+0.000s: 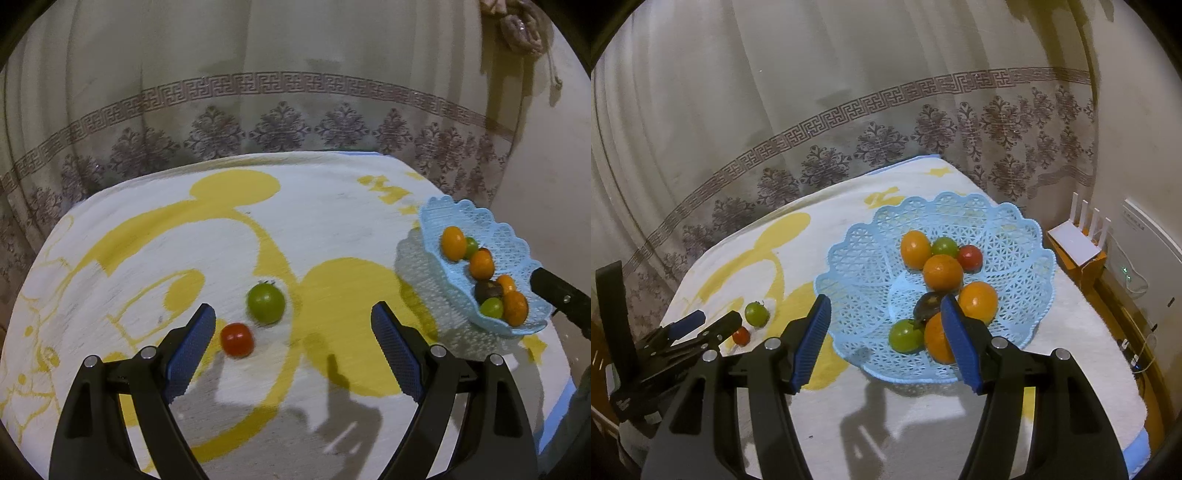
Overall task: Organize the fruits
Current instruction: 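Return the left tool to the towel and grasp the red cherry tomato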
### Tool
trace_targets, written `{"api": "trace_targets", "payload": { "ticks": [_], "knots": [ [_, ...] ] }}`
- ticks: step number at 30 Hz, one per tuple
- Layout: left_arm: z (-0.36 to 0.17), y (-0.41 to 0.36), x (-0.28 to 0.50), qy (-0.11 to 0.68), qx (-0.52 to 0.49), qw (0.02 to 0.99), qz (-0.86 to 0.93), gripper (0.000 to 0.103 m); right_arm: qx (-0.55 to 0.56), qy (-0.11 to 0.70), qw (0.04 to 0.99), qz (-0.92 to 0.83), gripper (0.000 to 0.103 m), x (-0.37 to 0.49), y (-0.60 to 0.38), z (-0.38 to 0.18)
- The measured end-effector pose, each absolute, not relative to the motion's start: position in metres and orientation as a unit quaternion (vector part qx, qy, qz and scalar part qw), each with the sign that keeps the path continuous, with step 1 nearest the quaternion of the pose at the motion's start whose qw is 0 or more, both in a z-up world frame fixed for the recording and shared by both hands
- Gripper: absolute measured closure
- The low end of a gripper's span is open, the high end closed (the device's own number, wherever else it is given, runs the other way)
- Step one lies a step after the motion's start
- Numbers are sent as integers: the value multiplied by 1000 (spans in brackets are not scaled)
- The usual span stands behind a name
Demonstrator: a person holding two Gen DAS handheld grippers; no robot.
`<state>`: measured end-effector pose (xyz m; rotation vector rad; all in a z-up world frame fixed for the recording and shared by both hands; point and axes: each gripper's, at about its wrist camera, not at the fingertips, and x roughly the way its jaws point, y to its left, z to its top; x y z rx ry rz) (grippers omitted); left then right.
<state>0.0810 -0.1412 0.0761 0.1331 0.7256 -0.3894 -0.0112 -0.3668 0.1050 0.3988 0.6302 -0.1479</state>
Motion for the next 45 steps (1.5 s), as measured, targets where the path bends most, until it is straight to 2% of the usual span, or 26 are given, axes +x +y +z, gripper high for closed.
{"api": "trace_targets", "payload": {
  "ticks": [16,20,28,33,35,39,45],
  "knots": [
    [50,-110,94,382,63,910,-152,18,157,308,937,-47,39,-10,-341,104],
    [45,-107,101,388,62,908,-146,21,153,312,937,-39,39,-8,-337,102],
    [30,-108,116,410,70,898,-144,39,148,316,937,-33,39,-7,-332,100],
    [20,-105,124,425,59,891,-148,55,143,318,937,-28,39,-6,-327,98],
    [19,-104,125,426,53,890,-155,57,141,320,937,-27,39,-4,-325,98],
    [20,-106,123,423,52,889,-168,70,137,322,937,-22,39,-2,-321,96],
    [29,-104,117,408,46,896,-171,72,134,328,935,-11,39,4,-309,93]
  ]
}}
